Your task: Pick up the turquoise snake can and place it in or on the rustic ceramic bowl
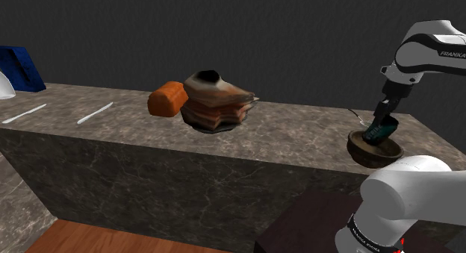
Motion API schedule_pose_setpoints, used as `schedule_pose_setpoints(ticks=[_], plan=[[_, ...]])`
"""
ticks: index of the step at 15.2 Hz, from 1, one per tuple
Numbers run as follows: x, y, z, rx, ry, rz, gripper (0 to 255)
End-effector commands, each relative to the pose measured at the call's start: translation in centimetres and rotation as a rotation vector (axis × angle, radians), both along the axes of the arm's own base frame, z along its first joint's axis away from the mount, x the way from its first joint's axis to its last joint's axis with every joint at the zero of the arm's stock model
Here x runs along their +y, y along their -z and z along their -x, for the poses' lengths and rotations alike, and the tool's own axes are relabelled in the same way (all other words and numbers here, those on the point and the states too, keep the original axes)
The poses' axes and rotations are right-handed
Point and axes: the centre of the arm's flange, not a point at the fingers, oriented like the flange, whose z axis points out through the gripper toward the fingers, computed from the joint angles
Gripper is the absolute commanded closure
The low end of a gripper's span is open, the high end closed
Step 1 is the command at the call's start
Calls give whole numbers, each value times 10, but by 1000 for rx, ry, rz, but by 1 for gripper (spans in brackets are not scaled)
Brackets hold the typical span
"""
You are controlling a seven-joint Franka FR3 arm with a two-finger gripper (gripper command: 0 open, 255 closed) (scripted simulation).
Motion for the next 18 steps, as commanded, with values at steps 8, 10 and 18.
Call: schedule_pose_setpoints(ticks=[8, 10, 18], plan=[[0, -27, 0, 0, 0, 0, 0], [0, -50, 0, 0, 0, 0, 0], [0, -50, 0, 0, 0, 0, 0]])
